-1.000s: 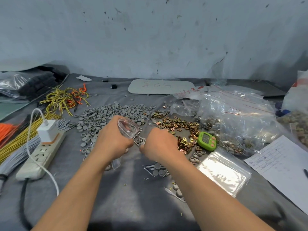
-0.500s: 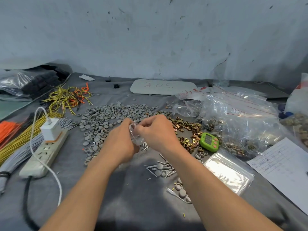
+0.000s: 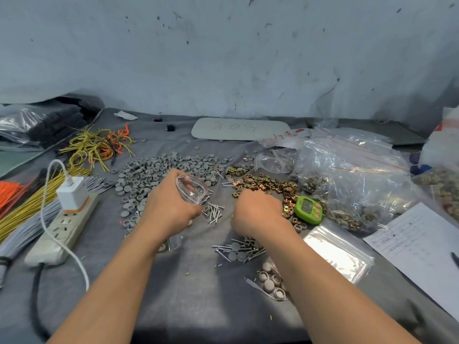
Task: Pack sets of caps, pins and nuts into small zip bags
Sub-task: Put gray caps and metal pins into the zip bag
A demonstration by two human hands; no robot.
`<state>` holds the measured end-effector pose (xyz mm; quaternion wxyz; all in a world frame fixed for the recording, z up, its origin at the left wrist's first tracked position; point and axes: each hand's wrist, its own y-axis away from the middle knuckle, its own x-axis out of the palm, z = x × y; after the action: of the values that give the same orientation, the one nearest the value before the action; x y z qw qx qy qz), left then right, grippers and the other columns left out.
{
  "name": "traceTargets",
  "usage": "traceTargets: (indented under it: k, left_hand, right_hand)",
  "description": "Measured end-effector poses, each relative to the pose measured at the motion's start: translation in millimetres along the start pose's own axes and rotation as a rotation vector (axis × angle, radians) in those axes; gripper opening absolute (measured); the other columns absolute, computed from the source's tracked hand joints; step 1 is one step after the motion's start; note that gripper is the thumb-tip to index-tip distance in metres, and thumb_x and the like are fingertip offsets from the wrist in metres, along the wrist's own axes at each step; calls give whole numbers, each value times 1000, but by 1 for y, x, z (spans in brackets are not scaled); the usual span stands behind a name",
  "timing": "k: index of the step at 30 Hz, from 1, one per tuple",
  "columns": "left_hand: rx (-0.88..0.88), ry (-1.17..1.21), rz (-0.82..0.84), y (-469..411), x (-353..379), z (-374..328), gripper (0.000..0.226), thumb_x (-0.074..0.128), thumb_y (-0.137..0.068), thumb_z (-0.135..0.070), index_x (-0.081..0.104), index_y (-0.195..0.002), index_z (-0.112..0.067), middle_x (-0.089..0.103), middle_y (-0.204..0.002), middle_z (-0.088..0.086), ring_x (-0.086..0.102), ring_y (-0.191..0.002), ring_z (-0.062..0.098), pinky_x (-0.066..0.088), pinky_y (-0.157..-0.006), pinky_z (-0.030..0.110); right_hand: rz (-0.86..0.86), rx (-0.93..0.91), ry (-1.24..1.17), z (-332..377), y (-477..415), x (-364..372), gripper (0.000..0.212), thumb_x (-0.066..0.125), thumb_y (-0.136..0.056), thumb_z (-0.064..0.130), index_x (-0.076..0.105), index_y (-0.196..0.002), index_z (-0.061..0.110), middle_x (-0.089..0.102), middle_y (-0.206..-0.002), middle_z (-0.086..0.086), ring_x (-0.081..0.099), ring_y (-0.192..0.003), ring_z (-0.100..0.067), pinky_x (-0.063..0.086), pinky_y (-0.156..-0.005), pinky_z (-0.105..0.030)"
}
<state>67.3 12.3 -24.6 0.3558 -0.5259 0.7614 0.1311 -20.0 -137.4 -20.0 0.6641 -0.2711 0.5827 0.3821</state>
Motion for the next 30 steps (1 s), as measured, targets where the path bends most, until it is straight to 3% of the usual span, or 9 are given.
traceTargets:
  k: [4, 8, 10, 13, 16, 18, 22, 26, 30]
  left_hand:
    - [7, -18, 1, 0, 1, 0, 56, 87, -64, -17, 52, -107, -30, 69, -103, -8, 64, -90, 21, 42, -67, 33]
    - [19, -49, 6, -1, 1, -1, 56, 85, -66, -20, 51, -109, -30, 68, -106, -7, 64, -95, 23, 43, -71, 35]
    - [17, -63, 20, -1, 1, -1, 57, 86, -67, -20, 50, -110, -31, 68, -106, -7, 63, -94, 22, 42, -68, 34]
    - [7, -80, 42, 0, 2, -3, 56, 84, -68, -18, 50, -109, -33, 66, -105, -6, 61, -88, 18, 37, -59, 28]
    - [5, -98, 57, 3, 3, -8, 54, 84, -67, -18, 48, -105, -35, 65, -99, -9, 59, -79, 13, 33, -55, 25]
    - [14, -100, 76, 5, 3, -12, 56, 85, -64, -20, 47, -101, -37, 63, -92, -14, 55, -74, 4, 31, -53, 24]
    - [34, -63, 82, 7, 3, -16, 57, 87, -61, -19, 48, -99, -38, 63, -84, -15, 57, -73, 4, 33, -54, 27]
    - [44, 6, 42, 5, 0, -11, 56, 85, -63, -13, 54, -104, -35, 67, -99, -14, 63, -87, 14, 41, -66, 32]
    - [17, 61, 6, 6, -2, -10, 56, 86, -61, -10, 56, -103, -32, 68, -100, -13, 65, -88, 17, 49, -71, 34]
  right_hand:
    - [45, -51, 48, 1, 3, 12, 16, 64, -89, 20, 49, -94, 18, 41, -76, 1, 51, -83, -28, 39, -74, -38]
    - [-7, -50, 55, 3, 7, 12, 17, 64, -87, 20, 48, -84, 17, 44, -74, 1, 51, -78, -28, 39, -70, -37]
    - [-67, -29, 20, 1, 6, 8, 18, 66, -88, 21, 51, -78, 16, 54, -77, 0, 56, -76, -26, 43, -69, -36]
    - [-224, -36, -358, -1, 2, -2, 14, 67, -91, 29, 72, -80, 22, 72, -71, 6, 69, -69, -14, 57, -65, -30]
    - [-297, -122, -955, 2, 6, -17, 15, 71, -85, 24, 78, -72, 25, 73, -64, 13, 61, -51, 2, 48, -48, -16]
    - [-254, -200, -1074, 6, 9, -20, 12, 73, -82, 21, 80, -72, 23, 74, -65, 10, 58, -52, 2, 47, -54, -17]
    - [-137, -275, -1020, 11, 10, -12, 8, 81, -80, 16, 84, -81, 24, 75, -68, 11, 62, -55, 2, 45, -52, -16]
    - [-258, -139, -965, -2, 5, -15, 14, 77, -84, 14, 82, -80, 27, 76, -70, 14, 71, -60, -3, 51, -48, -15]
    - [-88, -142, -334, -16, 5, -12, 7, 74, -90, 27, 78, -86, 24, 74, -77, 6, 72, -69, -15, 63, -71, -34]
